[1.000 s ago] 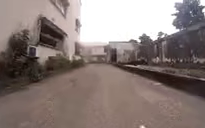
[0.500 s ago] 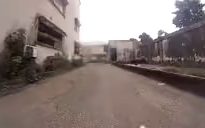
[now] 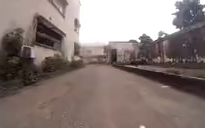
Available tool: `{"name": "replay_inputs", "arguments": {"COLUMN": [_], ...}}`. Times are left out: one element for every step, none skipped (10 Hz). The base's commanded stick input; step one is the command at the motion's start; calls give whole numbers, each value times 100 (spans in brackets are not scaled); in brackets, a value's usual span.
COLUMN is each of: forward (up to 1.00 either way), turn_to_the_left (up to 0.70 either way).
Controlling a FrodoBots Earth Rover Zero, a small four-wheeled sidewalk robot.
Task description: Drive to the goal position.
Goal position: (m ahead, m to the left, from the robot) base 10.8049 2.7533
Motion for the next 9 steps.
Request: {"name": "replay_inputs", "arguments": {"forward": [30,30,30,30,30,30,30,30,30], "turn_to_the_left": [0,0,0,0,0,0,0,0,0]}}
